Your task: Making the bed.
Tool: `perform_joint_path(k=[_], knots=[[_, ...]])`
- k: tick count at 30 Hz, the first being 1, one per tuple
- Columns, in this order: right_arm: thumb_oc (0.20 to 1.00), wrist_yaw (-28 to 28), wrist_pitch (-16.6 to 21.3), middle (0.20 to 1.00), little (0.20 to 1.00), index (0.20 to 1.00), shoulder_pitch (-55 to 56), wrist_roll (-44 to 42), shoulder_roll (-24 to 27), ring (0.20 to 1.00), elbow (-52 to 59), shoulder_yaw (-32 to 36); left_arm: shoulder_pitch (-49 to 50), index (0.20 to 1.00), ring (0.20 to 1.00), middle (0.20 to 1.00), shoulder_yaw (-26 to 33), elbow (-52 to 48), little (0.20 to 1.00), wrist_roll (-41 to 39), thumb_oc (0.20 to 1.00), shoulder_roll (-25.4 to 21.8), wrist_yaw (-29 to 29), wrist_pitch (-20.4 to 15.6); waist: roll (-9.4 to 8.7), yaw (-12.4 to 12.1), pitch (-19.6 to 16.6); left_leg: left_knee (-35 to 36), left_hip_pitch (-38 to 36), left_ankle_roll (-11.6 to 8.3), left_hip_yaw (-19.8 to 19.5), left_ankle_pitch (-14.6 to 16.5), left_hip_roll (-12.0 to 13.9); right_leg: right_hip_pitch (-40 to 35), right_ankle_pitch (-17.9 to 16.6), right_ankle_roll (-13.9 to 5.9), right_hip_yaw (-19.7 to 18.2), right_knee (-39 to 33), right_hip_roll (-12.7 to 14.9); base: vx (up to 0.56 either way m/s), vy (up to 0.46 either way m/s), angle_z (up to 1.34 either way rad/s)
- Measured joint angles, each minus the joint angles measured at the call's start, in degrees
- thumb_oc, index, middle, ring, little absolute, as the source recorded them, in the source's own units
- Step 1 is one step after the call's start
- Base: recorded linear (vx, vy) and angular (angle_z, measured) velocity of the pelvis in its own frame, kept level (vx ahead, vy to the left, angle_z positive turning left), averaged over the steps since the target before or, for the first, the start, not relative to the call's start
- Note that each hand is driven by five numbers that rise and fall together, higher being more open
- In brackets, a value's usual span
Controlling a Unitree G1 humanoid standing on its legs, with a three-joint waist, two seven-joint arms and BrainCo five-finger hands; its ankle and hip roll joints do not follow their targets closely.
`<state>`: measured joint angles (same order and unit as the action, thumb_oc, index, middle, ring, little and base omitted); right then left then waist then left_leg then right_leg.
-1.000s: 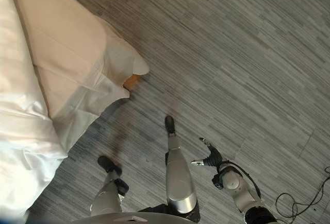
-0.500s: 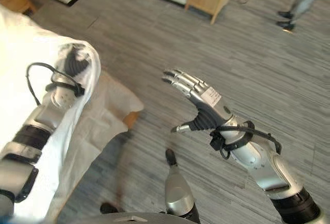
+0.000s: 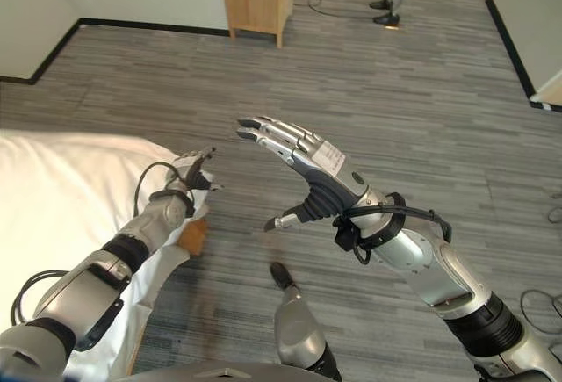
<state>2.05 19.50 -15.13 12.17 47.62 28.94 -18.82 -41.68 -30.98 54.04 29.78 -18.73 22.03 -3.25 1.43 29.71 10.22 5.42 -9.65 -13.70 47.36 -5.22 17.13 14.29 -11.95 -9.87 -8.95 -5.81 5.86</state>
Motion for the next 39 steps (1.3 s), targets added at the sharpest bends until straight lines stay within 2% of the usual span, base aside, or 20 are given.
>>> perform_joint_path(k=[6,10,12,15,16,18,19,21,23,24,26,28,30,32,33,34,36,37,38,39], knots=[[1.000,-0.07,-0.01,1.000,1.000,1.000,-1.79,-1.80,1.91,1.000,-0.30,-1.87,-5.20,1.000,1.000,1.000,1.22,-0.46,1.000,-1.33,1.000,-0.93,0.34,-0.25,1.87,-0.83,0.99,0.01,1.48,0.63,-1.29,-0.49,0.43,0.45,0.18,0.50,1.75,-0.02,0.01,0.01,-0.055,0.08],[1.000,-0.06,-0.34,1.000,1.000,1.000,-2.36,-1.96,0.81,1.000,-4.31,-4.02,-7.10,1.000,1.000,1.000,7.38,-16.42,1.000,-5.04,1.000,-5.49,4.73,-0.77,2.49,-3.53,2.01,0.04,1.88,0.89,-2.50,-0.31,0.33,0.29,-0.02,0.46,3.91,-0.01,0.68,0.03,-0.106,0.10],[1.000,1.24,-0.76,1.000,1.000,1.000,1.88,-0.79,-2.45,1.000,-12.64,-0.26,-1.70,1.000,1.000,1.000,15.18,-36.24,1.000,-9.70,1.000,-7.49,6.11,-4.08,2.58,-5.25,2.37,0.24,2.46,0.99,-4.40,-0.45,1.35,-0.80,0.26,0.91,6.03,-0.02,0.47,0.08,-0.138,0.39],[1.000,2.88,-4.30,1.000,1.000,1.000,5.88,1.60,-2.66,1.000,-21.48,2.76,3.79,1.000,1.000,1.000,17.91,-42.99,1.000,-13.77,1.000,-7.80,7.43,-7.48,2.94,-9.34,2.57,-0.04,1.36,1.95,-6.51,-1.46,1.97,-4.19,1.31,1.04,8.55,0.02,0.57,0.02,-0.178,0.54],[1.000,5.80,-5.23,1.000,1.000,1.000,8.96,3.98,-3.45,1.000,-28.47,6.34,9.89,1.000,1.000,1.000,19.78,-45.44,1.000,-19.08,1.000,-7.75,5.60,-10.23,3.04,-11.66,2.76,-1.37,2.29,3.25,-8.60,-2.46,2.57,-6.95,2.44,1.06,11.99,0.02,1.39,0.03,-0.154,0.97],[1.000,7.75,-9.20,1.000,1.000,1.000,9.26,5.93,-3.31,1.000,-36.06,8.80,16.31,1.000,1.000,1.000,20.68,-45.05,1.000,-24.88,1.000,-8.94,3.57,-11.52,2.45,-14.82,3.36,-2.39,2.82,5.40,-9.88,-4.28,2.20,-9.50,3.32,1.23,14.99,-0.01,2.64,0.07,-0.115,1.15],[1.000,9.02,-11.33,1.000,1.000,1.000,7.39,6.00,-3.99,1.000,-40.35,10.19,22.99,1.000,1.000,1.000,22.95,-43.59,1.000,-30.46,1.000,-11.10,-1.02,-11.93,2.43,-16.38,3.83,-2.94,2.96,5.90,-10.72,-4.82,2.48,-11.20,3.97,1.43,16.59,-0.28,3.00,0.06,-0.074,1.02],[1.000,10.10,-12.58,1.000,1.000,1.000,5.97,6.01,-4.35,1.000,-40.83,12.48,28.98,1.000,1.000,1.000,25.39,-41.64,1.000,-34.53,1.000,-12.54,-4.32,-11.68,2.81,-18.99,4.19,-3.55,3.39,5.69,-12.00,-5.05,2.09,-12.98,4.59,1.09,19.04,-0.03,3.71,-0.02,-0.045,0.66],[1.000,11.42,-13.69,1.000,1.000,1.000,3.50,5.97,-5.15,1.000,-43.24,14.23,33.99,1.000,1.000,1.000,27.00,-36.24,1.000,-36.75,1.000,-13.90,-8.83,-12.28,1.28,-20.61,5.34,-8.40,6.41,5.69,-15.32,-5.10,2.10,-16.59,5.44,0.79,21.99,-0.01,5.35,-0.06,0.010,1.14],[1.000,11.81,-14.73,1.000,1.000,1.000,2.43,5.94,-4.23,1.000,-43.68,15.58,37.54,1.000,1.000,1.000,27.20,-33.92,1.000,-39.47,1.000,-13.67,-10.57,-11.43,1.20,-20.89,5.44,-7.25,6.67,5.84,-14.54,-5.67,1.99,-18.84,6.53,0.58,26.65,-0.33,5.89,-0.04,0.049,1.64],[1.000,12.13,-15.14,1.000,1.000,1.000,-0.62,5.93,-4.17,1.000,-44.16,15.59,44.22,1.000,1.000,1.000,29.47,-34.51,1.000,-42.56,1.000,-13.56,-13.63,-10.78,1.84,-22.94,5.37,-4.45,6.38,4.68,-15.36,-4.67,1.19,-20.70,6.41,0.27,29.76,-0.02,5.18,-0.05,0.056,1.09],[1.000,12.17,-15.32,1.000,1.000,1.000,-1.92,5.80,-4.72,1.000,-45.70,15.76,48.89,1.000,1.000,1.000,31.58,-33.20,1.000,-45.96,1.000,-13.55,-15.88,-9.04,0.48,-25.75,5.69,-3.01,6.90,5.29,-18.35,-4.29,-0.38,-22.43,6.71,-0.01,32.78,0.13,6.04,-0.15,0.105,0.87],[1.000,12.16,-15.41,1.000,1.000,1.000,-4.24,5.23,-5.68,1.000,-48.14,15.50,50.52,1.000,1.000,1.000,31.86,-32.83,1.000,-47.61,1.000,-14.74,-16.49,-8.39,-0.89,-28.05,6.26,-2.57,9.01,5.73,-19.88,-4.14,-1.60,-20.86,8.11,-0.90,33.54,3.71,7.65,-0.17,0.090,0.65],[1.000,12.11,-16.33,1.000,1.000,1.000,-6.99,4.63,-6.54,1.000,-50.34,15.39,51.02,1.000,1.000,1.000,32.00,-32.49,1.000,-47.72,1.000,-15.14,-17.63,-8.30,-1.31,-27.27,7.51,-1.32,11.46,7.09,-23.19,-4.06,-2.34,-17.16,10.20,-0.95,30.36,10.66,9.77,-0.04,-0.019,0.89],[0.332,11.53,-16.55,0.332,0.332,0.332,-8.77,4.00,-7.18,0.332,-50.46,14.19,51.34,1.000,1.000,1.000,32.16,-32.40,1.000,-49.13,1.000,-15.23,-18.50,-7.48,-1.10,-27.40,7.88,-0.07,12.73,9.19,-23.40,-5.60,-2.67,-13.09,10.64,-1.26,22.87,15.29,10.05,0.07,-0.078,0.61],[0.200,11.39,-16.56,0.200,0.200,0.200,-10.03,3.36,-7.53,0.200,-50.86,12.48,51.08,1.000,1.000,1.000,33.04,-31.82,1.000,-50.52,1.000,-14.79,-18.94,-7.45,-0.98,-28.02,8.28,-0.06,12.77,10.03,-24.26,-6.13,-2.45,-11.25,13.21,-2.97,17.50,18.19,11.01,0.10,-0.096,0.44],[0.200,11.07,-16.54,0.200,0.200,0.200,-12.43,2.51,-7.93,0.200,-52.08,9.67,50.14,1.000,1.000,1.000,33.76,-31.24,1.000,-53.32,1.000,-13.76,-19.36,-7.49,0.20,-28.31,8.84,-0.06,12.84,10.27,-25.15,-6.34,-2.34,-11.64,14.11,-2.97,13.82,11.60,11.30,0.06,-0.046,0.20],[0.200,11.00,-16.52,0.200,0.200,0.200,-13.49,1.53,-8.79,0.200,-52.37,8.82,49.97,1.000,1.000,1.000,34.04,-31.06,1.000,-54.09,1.000,-13.85,-19.98,-7.52,0.22,-28.19,8.76,0.00,13.38,10.08,-25.69,-6.24,-2.77,-12.59,12.78,-2.99,13.18,6.00,11.33,0.03,-0.050,0.58],[0.200,10.74,-16.52,0.200,0.200,0.200,-13.71,-2.55,-11.75,0.200,-52.90,8.87,48.66,1.000,1.000,1.000,34.18,-30.79,1.000,-54.40,1.000,-15.11,-20.93,-7.56,-1.90,-27.91,8.17,0.30,13.59,9.11,-27.39,-6.62,-4.46,-13.77,11.22,-2.65,13.68,-0.24,12.11,0.01,-0.081,0.81],[0.200,10.13,-16.50,0.200,0.200,0.200,-13.93,-4.56,-12.69,0.200,-53.65,8.80,48.51,1.000,1.000,1.000,34.13,-30.86,1.000,-54.46,1.000,-14.59,-21.22,-7.64,-1.22,-27.82,8.28,0.33,13.58,8.59,-27.77,-6.68,-4.27,-14.49,7.84,-4.50,13.40,-0.07,12.06,0.00,-0.065,0.80]])
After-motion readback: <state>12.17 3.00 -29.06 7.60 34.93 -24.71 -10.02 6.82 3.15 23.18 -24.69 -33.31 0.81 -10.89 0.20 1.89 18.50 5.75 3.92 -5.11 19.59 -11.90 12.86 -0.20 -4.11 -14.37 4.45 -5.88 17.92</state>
